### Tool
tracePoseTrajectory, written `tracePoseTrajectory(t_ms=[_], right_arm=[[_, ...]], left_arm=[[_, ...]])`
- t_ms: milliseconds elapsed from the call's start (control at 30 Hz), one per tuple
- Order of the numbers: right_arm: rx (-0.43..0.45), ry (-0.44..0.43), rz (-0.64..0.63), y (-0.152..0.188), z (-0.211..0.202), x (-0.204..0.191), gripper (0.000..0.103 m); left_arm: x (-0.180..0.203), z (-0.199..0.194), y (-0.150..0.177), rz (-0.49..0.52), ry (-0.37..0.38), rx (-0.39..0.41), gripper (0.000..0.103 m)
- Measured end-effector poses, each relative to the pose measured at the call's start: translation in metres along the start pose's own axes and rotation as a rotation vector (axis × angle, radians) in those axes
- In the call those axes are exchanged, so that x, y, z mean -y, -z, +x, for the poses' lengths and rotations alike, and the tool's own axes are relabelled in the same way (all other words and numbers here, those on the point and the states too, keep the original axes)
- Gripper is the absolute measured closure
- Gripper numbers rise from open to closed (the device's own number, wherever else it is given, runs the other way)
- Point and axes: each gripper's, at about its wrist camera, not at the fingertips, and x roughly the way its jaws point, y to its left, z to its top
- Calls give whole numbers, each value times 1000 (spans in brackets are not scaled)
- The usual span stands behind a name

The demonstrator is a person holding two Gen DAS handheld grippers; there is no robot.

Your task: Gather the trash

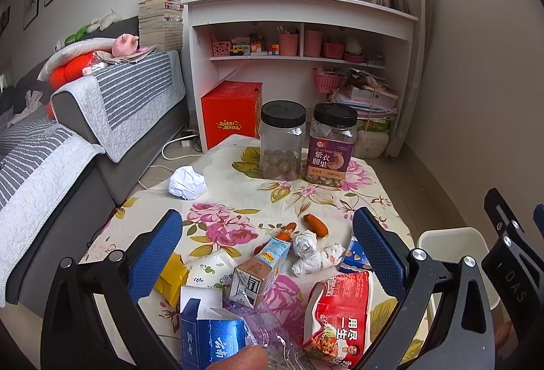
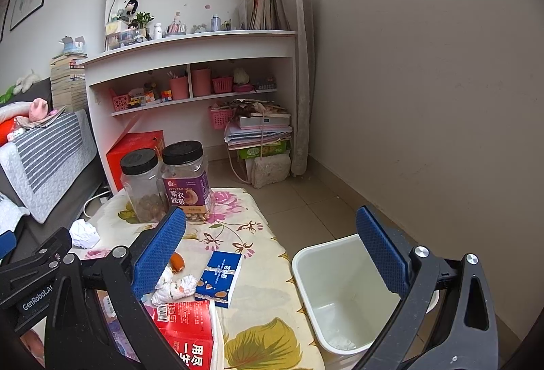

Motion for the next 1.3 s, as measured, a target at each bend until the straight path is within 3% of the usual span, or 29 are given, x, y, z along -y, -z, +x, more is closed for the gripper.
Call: tracePoseTrajectory(t_ms=[1300], right_arm=[[-45,-16,-7,5,6,2,7]], left_arm=[[-2,7,10,6,-8,-39,6]])
